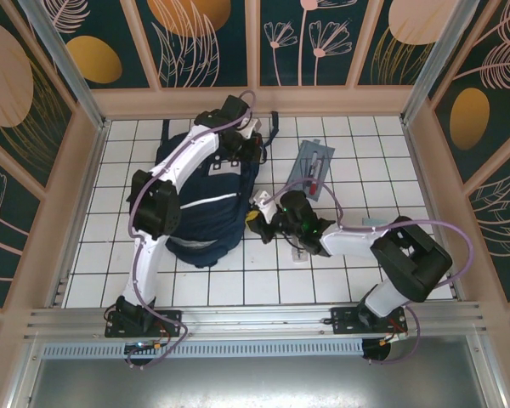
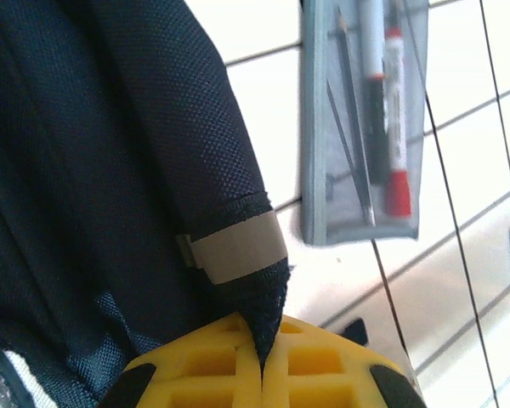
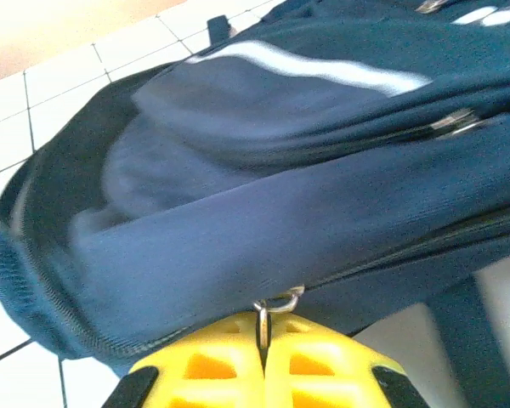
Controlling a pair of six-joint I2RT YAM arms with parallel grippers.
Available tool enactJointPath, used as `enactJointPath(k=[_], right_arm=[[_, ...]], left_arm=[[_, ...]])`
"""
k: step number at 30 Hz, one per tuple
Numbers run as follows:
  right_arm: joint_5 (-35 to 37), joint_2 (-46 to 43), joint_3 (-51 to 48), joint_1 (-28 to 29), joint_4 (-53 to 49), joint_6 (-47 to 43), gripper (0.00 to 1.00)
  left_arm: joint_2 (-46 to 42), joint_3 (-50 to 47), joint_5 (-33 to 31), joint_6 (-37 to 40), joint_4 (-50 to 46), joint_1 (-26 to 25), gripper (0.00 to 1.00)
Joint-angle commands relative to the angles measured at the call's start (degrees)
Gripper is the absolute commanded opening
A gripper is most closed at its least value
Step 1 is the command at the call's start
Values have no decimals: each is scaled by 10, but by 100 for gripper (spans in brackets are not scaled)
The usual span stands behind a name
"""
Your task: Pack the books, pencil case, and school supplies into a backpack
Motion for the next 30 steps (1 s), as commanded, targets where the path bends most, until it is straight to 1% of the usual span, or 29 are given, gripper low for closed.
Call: enactJointPath(k=[1, 4, 6, 9, 11, 15, 18, 20, 23, 26, 27, 28, 29, 30], right_arm=[[-42, -23, -9, 47, -40, 11, 0], [-37, -16, 2, 75, -45, 24, 0], [-36, -9, 13, 87, -56, 33, 0], [-36, -3, 24, 93, -77, 45, 0], [-14, -6, 22, 87, -99, 43, 0], [15, -27, 25, 36, -156, 51, 0], [51, -46, 30, -18, -200, 55, 0], [69, -55, 31, -55, -212, 55, 0], [101, -54, 44, -98, -228, 31, 0], [120, -31, 67, -143, -238, 16, 0], [121, -20, 78, -145, -242, 9, 0], [114, -10, 88, -168, -245, -1, 0], [109, -3, 92, -172, -241, -9, 0], [97, 3, 96, -173, -237, -18, 0]], left_arm=[[17, 58, -65, -26, 132, 22, 0], [28, 58, -77, -57, 167, 31, 0], [33, 56, -96, -74, 187, 39, 0], [42, 59, -117, -92, 205, 54, 0], [44, 62, -126, -101, 205, 63, 0], [33, 50, -160, -92, 187, 76, 0], [19, 32, -197, -73, 161, 78, 0], [6, 3, -214, -65, 156, 79, 0], [-16, -43, -223, -62, 158, 83, 0], [-25, -65, -214, -66, 148, 91, 0], [-27, -70, -207, -67, 145, 91, 19], [-33, -73, -197, -72, 141, 92, 39], [-39, -78, -180, -78, 139, 91, 58], [-51, -88, -151, -85, 147, 91, 71]])
